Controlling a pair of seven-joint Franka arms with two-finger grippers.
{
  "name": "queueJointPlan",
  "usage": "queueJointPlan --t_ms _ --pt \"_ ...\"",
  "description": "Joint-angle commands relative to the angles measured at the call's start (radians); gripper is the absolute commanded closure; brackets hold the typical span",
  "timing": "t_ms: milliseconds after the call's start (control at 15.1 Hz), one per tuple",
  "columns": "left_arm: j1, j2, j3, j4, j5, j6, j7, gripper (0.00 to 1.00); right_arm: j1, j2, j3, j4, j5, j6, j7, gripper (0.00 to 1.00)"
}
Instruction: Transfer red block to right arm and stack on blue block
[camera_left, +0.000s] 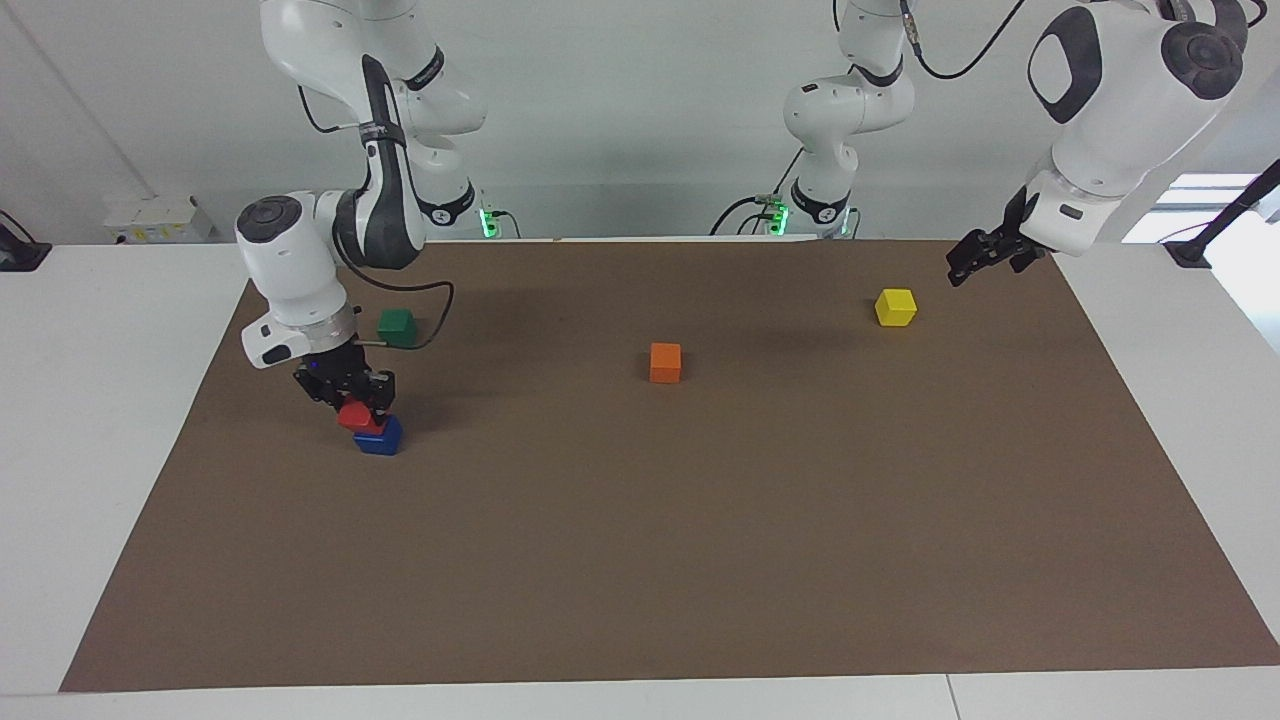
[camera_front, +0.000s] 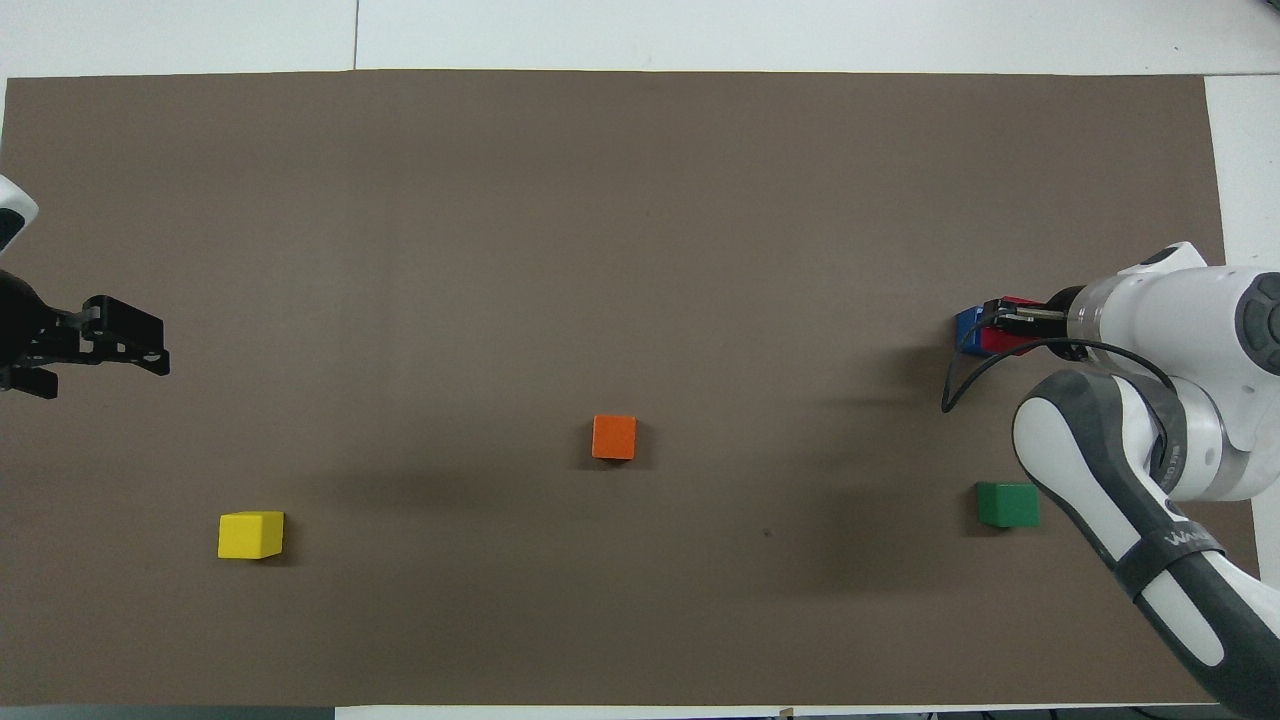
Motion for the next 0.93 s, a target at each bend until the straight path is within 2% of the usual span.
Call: queueJointPlan --t_ms 0,331,530,861 --pt "-0.029 -0.01 0.025 -0.015 -0.01 0.025 0.006 0.0 -0.013 0.004 0.006 -0.007 -0.03 0.02 0.001 1.0" --pt "-0.032 0.006 0.027 0.012 -0.01 0.025 0.014 0.0 -0.013 0.015 0.006 -0.006 -0.03 0.022 0.001 1.0" --pt "-0.033 0.012 0.021 0.005 -0.01 0.109 0.011 0.0 -0.013 0.015 0.006 -0.004 -0.028 0.023 0.001 1.0" --pt "-0.069 0.01 0.028 0.006 -0.007 0.109 0.009 0.0 -0.013 0.02 0.006 -0.001 -0.03 0.036 0.0 1.0"
